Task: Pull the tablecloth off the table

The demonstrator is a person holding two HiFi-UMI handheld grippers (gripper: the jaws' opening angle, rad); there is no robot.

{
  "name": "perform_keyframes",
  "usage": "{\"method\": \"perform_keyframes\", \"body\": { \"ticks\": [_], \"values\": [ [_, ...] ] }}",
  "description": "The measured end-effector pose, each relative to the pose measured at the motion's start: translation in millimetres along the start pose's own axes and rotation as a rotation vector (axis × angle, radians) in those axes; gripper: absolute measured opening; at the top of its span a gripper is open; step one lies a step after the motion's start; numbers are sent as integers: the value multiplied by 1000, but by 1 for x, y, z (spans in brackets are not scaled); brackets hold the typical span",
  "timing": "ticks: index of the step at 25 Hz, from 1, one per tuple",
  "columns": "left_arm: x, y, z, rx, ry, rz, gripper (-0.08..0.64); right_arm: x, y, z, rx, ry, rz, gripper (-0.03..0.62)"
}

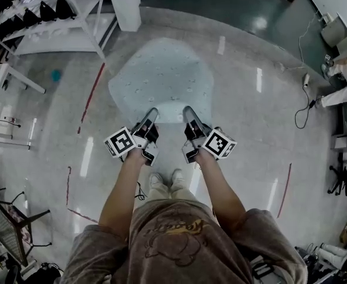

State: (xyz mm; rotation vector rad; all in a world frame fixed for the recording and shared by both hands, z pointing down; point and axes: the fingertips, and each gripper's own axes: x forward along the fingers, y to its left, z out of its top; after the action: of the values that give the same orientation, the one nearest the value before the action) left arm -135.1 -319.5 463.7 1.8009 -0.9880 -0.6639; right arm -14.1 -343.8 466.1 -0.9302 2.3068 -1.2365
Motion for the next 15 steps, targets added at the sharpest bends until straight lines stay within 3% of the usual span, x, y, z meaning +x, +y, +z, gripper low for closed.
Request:
{"method": "perform_keyframes", "body": {
  "ticks": [8, 15],
  "values": [
    [-13, -69, 4, 156, 29, -53, 20, -27, 55, 19, -137, -21, 17, 31],
    [-40, -80, -2, 157, 13, -49, 20, -45, 78, 6, -149, -35, 1, 29]
  ]
}}
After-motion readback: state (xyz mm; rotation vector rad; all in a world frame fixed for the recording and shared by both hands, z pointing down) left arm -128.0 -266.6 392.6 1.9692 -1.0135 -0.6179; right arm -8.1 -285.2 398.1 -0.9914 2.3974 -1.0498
